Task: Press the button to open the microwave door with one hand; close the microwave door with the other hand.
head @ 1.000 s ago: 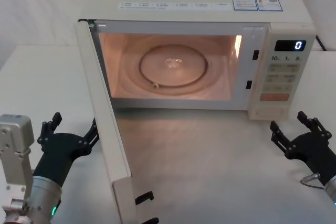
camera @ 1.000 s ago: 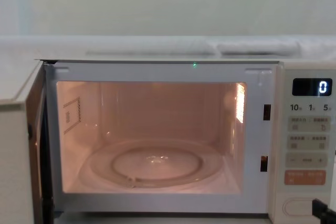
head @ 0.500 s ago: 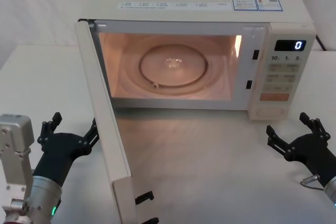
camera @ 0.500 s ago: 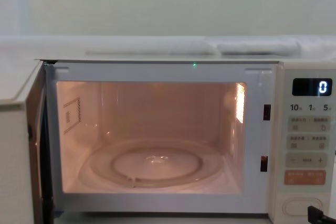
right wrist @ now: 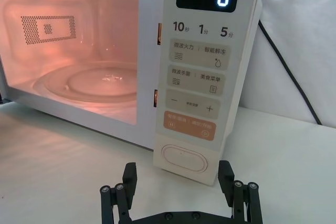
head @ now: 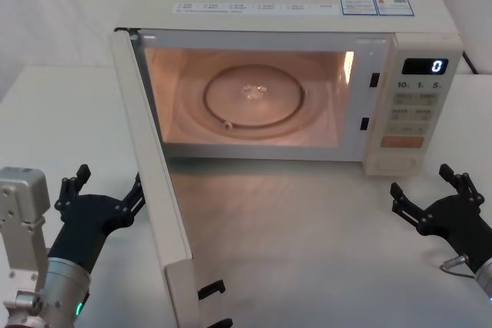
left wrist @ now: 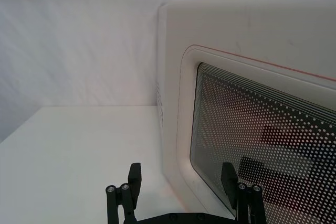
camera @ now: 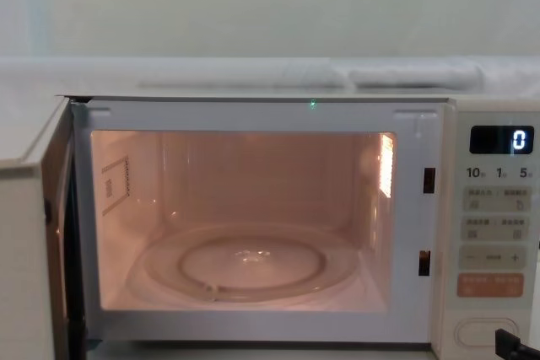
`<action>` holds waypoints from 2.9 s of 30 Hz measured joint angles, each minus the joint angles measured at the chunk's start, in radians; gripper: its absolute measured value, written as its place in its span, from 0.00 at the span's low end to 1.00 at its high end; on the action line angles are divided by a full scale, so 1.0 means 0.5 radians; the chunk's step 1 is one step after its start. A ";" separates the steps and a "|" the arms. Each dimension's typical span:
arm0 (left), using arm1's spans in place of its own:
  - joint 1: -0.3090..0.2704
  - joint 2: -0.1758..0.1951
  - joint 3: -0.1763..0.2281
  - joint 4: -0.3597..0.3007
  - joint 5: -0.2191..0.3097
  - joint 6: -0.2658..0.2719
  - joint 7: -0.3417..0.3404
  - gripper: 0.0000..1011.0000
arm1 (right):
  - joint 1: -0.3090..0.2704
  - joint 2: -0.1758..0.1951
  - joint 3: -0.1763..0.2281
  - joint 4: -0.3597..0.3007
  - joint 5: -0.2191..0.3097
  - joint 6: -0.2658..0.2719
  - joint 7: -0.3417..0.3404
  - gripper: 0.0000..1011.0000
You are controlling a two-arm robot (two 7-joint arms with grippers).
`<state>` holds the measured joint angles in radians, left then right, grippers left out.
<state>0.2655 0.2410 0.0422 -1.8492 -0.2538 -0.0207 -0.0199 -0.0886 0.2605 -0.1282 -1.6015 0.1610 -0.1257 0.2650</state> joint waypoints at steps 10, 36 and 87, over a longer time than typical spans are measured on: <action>0.000 0.000 0.000 0.000 0.000 0.000 0.000 0.99 | 0.000 -0.002 0.001 0.000 0.002 -0.001 -0.001 0.99; 0.000 0.000 0.000 0.000 0.000 0.000 0.000 0.99 | 0.000 -0.002 0.001 0.000 0.002 -0.001 -0.002 0.99; 0.000 0.000 0.000 0.000 0.000 0.000 0.000 0.99 | 0.000 -0.002 0.001 0.000 0.002 -0.001 -0.002 0.99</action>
<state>0.2655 0.2410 0.0421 -1.8492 -0.2538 -0.0208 -0.0199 -0.0886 0.2597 -0.1278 -1.6015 0.1618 -0.1263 0.2643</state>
